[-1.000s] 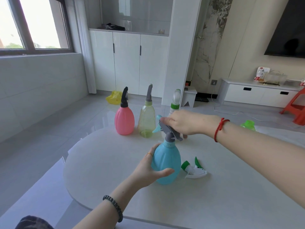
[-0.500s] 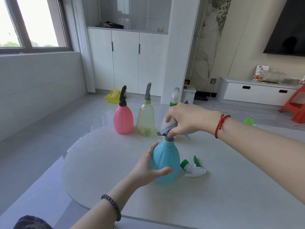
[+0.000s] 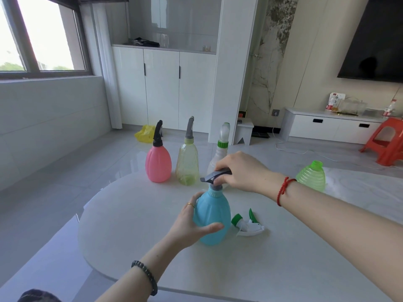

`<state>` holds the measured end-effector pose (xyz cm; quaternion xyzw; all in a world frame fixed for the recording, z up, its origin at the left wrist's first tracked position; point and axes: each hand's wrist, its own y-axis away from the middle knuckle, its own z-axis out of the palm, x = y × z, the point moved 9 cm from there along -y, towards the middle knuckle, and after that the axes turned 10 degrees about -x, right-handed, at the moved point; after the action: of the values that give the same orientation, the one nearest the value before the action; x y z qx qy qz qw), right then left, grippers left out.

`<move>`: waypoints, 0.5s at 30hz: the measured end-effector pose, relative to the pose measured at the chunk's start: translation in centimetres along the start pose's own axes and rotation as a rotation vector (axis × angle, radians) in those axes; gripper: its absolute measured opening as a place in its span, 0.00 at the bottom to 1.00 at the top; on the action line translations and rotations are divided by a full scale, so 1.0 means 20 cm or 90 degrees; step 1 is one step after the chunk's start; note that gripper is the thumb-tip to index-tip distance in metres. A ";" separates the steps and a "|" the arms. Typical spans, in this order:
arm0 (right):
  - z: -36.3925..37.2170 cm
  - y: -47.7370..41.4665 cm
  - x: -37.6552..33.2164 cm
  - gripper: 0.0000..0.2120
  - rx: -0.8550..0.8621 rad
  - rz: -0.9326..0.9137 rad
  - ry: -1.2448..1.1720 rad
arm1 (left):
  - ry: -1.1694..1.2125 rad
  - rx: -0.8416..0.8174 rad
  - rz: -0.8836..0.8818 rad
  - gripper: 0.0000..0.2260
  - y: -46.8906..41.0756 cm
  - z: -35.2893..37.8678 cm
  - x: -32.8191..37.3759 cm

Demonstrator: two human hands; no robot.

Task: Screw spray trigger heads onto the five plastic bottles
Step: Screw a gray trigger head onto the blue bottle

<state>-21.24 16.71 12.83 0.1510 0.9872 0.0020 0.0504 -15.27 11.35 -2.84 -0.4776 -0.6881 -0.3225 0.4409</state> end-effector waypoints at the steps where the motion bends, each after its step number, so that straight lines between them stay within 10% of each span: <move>1: 0.01 0.00 0.01 0.08 -0.021 -0.014 -0.039 | -0.009 -0.010 -0.005 0.40 0.00 0.00 0.00; 8: 0.06 0.00 0.03 0.10 -0.140 -0.089 -0.241 | -0.068 -0.127 0.014 0.33 0.02 -0.04 0.05; 15: 0.04 0.01 0.04 0.10 -0.036 -0.084 -0.167 | -0.018 -0.093 0.028 0.28 0.02 -0.02 0.05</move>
<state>-21.85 17.22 11.91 0.0830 0.9795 0.0064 0.1832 -15.01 11.55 -1.69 -0.5281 -0.6581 -0.3553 0.4022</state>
